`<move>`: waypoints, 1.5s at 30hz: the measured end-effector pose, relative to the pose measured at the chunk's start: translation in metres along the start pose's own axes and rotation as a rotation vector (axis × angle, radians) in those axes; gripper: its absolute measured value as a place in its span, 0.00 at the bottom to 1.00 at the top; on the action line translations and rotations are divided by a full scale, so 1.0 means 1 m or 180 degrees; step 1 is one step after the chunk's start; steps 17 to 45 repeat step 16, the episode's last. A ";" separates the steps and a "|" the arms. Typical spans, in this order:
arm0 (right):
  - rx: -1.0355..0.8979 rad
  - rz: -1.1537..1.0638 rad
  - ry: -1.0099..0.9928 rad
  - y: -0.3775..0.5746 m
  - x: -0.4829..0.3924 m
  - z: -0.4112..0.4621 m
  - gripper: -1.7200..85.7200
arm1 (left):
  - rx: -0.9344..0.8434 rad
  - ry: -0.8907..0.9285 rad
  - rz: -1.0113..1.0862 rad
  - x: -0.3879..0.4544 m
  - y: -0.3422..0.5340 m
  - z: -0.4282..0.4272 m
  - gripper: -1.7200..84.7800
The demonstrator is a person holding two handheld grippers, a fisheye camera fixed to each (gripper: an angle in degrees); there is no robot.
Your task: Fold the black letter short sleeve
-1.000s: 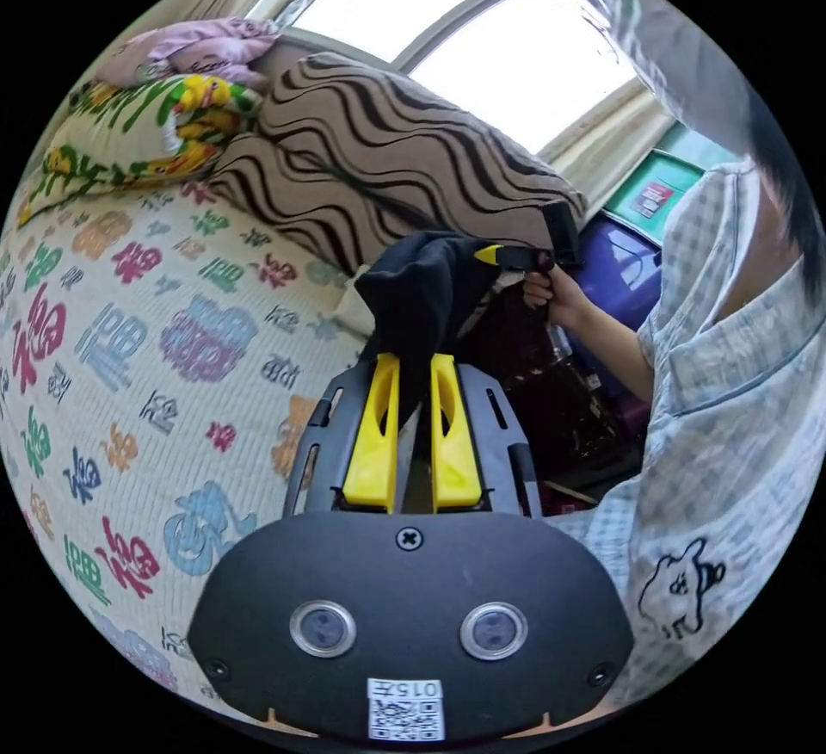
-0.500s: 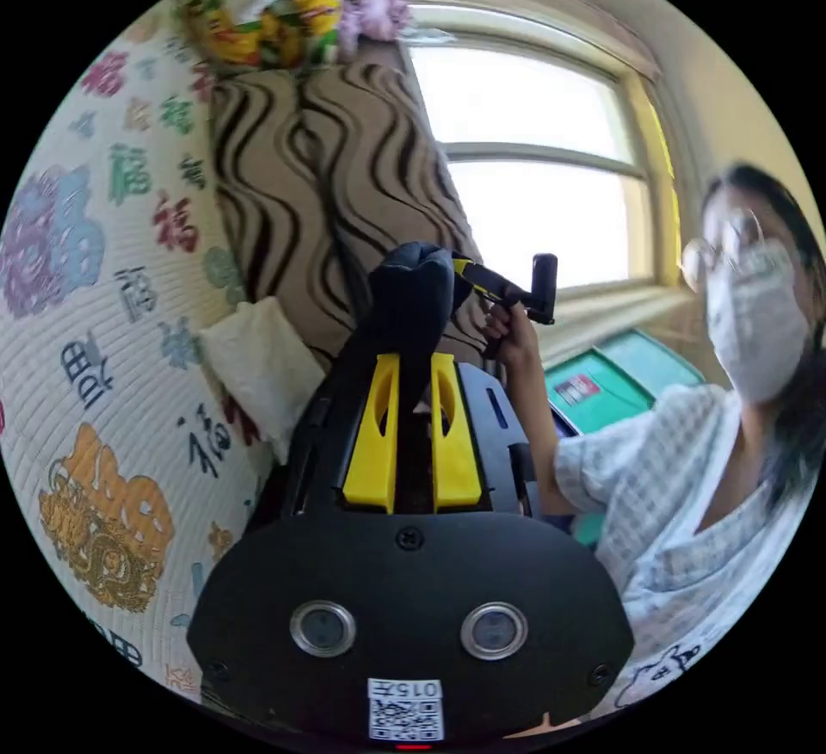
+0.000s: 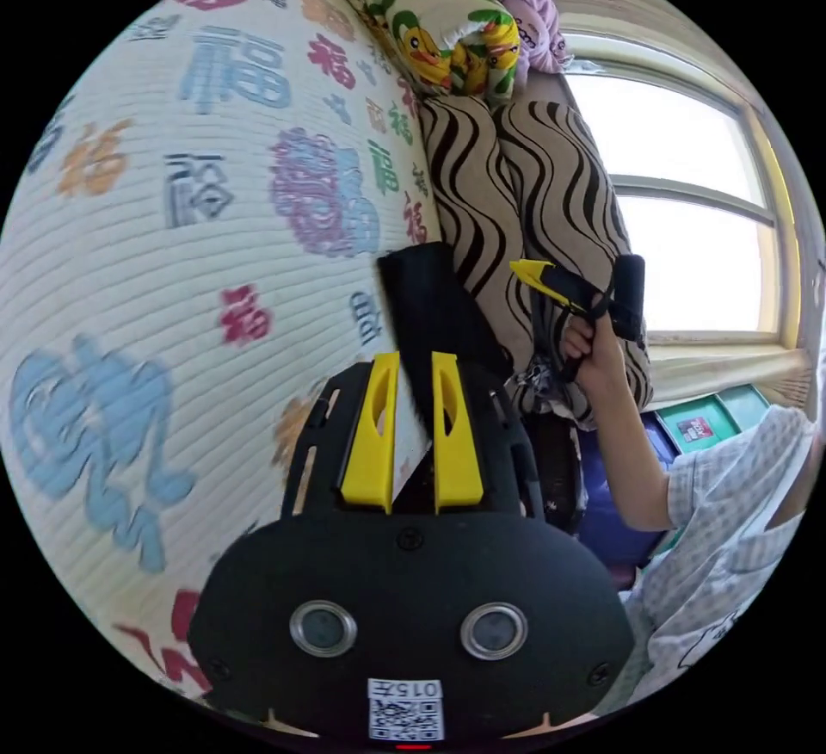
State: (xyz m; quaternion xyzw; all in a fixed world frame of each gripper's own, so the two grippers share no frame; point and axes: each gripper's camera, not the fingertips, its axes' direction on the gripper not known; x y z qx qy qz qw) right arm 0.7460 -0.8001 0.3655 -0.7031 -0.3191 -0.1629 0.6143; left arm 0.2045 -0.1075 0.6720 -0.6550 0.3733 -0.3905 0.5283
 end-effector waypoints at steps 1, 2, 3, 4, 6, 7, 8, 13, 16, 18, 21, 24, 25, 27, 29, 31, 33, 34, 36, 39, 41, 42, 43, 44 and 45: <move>-0.0133 -0.0060 -0.0167 -0.003 -0.018 0.025 0.11 | 0.0062 -0.0190 -0.0095 -0.012 0.026 -0.021 0.10; -0.0258 -0.0133 -0.0311 -0.007 -0.037 0.051 0.10 | 0.0103 -0.0285 -0.0155 -0.018 0.039 -0.031 0.10; -0.0330 -0.0177 -0.0390 -0.009 -0.046 0.064 0.10 | 0.0198 -0.0465 -0.0292 -0.031 0.067 -0.054 0.10; -0.0487 -0.0242 -0.0555 -0.014 -0.065 0.091 0.10 | 0.0322 -0.0630 -0.0446 -0.045 0.095 -0.079 0.10; -0.0744 -0.0381 -0.0866 -0.022 -0.096 0.130 0.10 | 0.0536 -0.0886 -0.0697 -0.067 0.140 -0.119 0.10; -0.0904 -0.0463 -0.1012 -0.027 -0.117 0.156 0.10 | 0.0671 -0.1065 -0.0872 -0.082 0.170 -0.147 0.10; -0.1056 -0.0572 -0.1098 -0.031 -0.139 0.180 0.10 | 0.0734 -0.1157 -0.0956 -0.089 0.185 -0.161 0.10; -0.1366 -0.0724 -0.1194 -0.041 -0.215 0.265 0.10 | 0.1103 -0.2270 -0.1337 -0.135 0.316 -0.285 0.12; -0.1427 -0.0610 -0.1399 -0.044 -0.255 0.312 0.10 | 0.1400 -0.2569 -0.1409 -0.156 0.378 -0.350 0.13; -0.1427 -0.0610 -0.1399 -0.044 -0.255 0.312 0.10 | 0.1400 -0.2569 -0.1409 -0.156 0.378 -0.350 0.13; -0.1427 -0.0610 -0.1399 -0.044 -0.255 0.312 0.10 | 0.1400 -0.2569 -0.1409 -0.156 0.378 -0.350 0.13; -0.1427 -0.0610 -0.1399 -0.044 -0.255 0.312 0.10 | 0.1400 -0.2569 -0.1409 -0.156 0.378 -0.350 0.13; -0.1427 -0.0610 -0.1399 -0.044 -0.255 0.312 0.10 | 0.1400 -0.2569 -0.1409 -0.156 0.378 -0.350 0.13; -0.1427 -0.0610 -0.1399 -0.044 -0.255 0.312 0.10 | 0.1400 -0.2569 -0.1409 -0.156 0.378 -0.350 0.13; -0.1427 -0.0610 -0.1399 -0.044 -0.255 0.312 0.10 | 0.1400 -0.2569 -0.1409 -0.156 0.378 -0.350 0.13; -0.1427 -0.0610 -0.1399 -0.044 -0.255 0.312 0.10 | 0.1400 -0.2569 -0.1409 -0.156 0.378 -0.350 0.13; -0.1427 -0.0610 -0.1399 -0.044 -0.255 0.312 0.10 | 0.1400 -0.2569 -0.1409 -0.156 0.378 -0.350 0.13; -0.1427 -0.0610 -0.1399 -0.044 -0.255 0.312 0.10 | 0.1400 -0.2569 -0.1409 -0.156 0.378 -0.350 0.13; -0.1427 -0.0610 -0.1399 -0.044 -0.255 0.312 0.10 | 0.1400 -0.2569 -0.1409 -0.156 0.378 -0.350 0.13; -0.1427 -0.0610 -0.1399 -0.044 -0.255 0.312 0.10 | 0.1400 -0.2569 -0.1409 -0.156 0.378 -0.350 0.13; -0.1427 -0.0610 -0.1399 -0.044 -0.255 0.312 0.10 | 0.1400 -0.2569 -0.1409 -0.156 0.378 -0.350 0.13; -0.1427 -0.0610 -0.1399 -0.044 -0.255 0.312 0.10 | 0.1400 -0.2569 -0.1409 -0.156 0.378 -0.350 0.13; -0.1427 -0.0610 -0.1399 -0.044 -0.255 0.312 0.10 | 0.1400 -0.2569 -0.1409 -0.156 0.378 -0.350 0.13; -0.1427 -0.0610 -0.1399 -0.044 -0.255 0.312 0.10 | 0.1400 -0.2569 -0.1409 -0.156 0.378 -0.350 0.13; -0.1427 -0.0610 -0.1399 -0.044 -0.255 0.312 0.10 | 0.1400 -0.2569 -0.1409 -0.156 0.378 -0.350 0.13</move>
